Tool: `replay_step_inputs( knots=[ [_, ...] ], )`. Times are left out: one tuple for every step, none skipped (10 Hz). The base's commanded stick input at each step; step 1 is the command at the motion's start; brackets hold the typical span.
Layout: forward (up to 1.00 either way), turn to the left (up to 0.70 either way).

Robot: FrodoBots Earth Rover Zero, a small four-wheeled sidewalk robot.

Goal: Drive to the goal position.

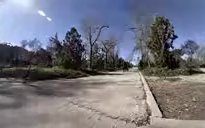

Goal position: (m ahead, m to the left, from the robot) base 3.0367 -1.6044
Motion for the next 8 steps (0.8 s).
replay_step_inputs(
  knots=[
    [1.0, -0.4],
    [1.0, -0.4],
    [1.0, -0.4],
    [1.0, -0.4],
    [1.0, -0.37],
    [1.0, -0.3],
    [1.0, -0.23],
    [1.0, -0.17]
  ],
)
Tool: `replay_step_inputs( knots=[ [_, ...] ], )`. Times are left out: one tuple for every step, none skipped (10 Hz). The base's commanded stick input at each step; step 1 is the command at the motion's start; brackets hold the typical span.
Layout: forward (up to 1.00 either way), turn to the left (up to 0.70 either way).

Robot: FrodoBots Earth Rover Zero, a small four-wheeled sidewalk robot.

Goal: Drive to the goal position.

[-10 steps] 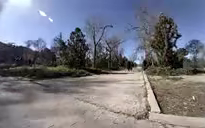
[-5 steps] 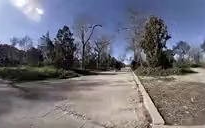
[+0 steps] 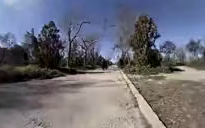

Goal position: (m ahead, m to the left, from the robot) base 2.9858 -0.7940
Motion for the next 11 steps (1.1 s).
replay_step_inputs(
  knots=[
    [1.0, -0.1],
    [1.0, -0.03],
    [1.0, 0.0],
    [1.0, 0.0],
    [1.0, 0.0],
    [1.0, 0.0],
    [1.0, 0.0],
    [1.0, 0.0],
    [1.0, 0.0],
    [1.0, 0.0],
    [1.0, 0.0]
  ],
)
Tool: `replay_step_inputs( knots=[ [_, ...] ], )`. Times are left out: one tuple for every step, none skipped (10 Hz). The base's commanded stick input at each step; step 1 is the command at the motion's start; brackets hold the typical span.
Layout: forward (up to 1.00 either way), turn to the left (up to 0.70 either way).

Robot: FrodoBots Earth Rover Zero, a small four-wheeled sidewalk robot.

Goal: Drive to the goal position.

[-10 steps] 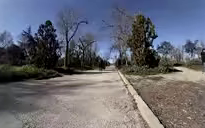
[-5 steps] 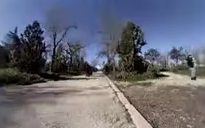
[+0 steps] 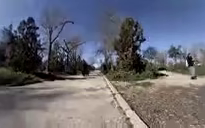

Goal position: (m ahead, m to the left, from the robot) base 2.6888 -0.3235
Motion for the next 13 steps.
replay_step_inputs(
  knots=[
    [1.0, 0.0],
    [0.99, 0.0],
    [0.97, 0.02],
    [0.94, 0.09],
    [0.9, 0.17],
    [0.87, 0.25],
    [0.85, 0.32],
    [0.9, 0.34],
    [0.95, 0.37],
    [1.0, 0.39],
    [1.0, 0.27],
    [1.0, 0.15],
    [1.0, 0.02]
  ],
)
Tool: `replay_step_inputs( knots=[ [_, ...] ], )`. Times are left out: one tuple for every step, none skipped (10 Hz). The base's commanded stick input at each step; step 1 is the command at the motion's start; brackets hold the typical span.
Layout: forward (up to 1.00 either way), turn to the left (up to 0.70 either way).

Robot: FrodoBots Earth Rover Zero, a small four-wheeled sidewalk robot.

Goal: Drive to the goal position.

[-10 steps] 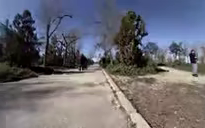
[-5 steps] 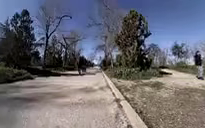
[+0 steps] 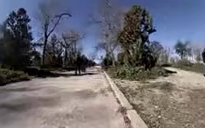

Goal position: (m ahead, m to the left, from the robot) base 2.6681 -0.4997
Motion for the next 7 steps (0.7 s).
replay_step_inputs(
  knots=[
    [1.0, 0.0],
    [1.0, 0.0],
    [1.0, 0.0],
    [1.0, 0.0],
    [0.99, 0.0],
    [0.99, 0.0],
    [0.98, 0.0]
  ],
)
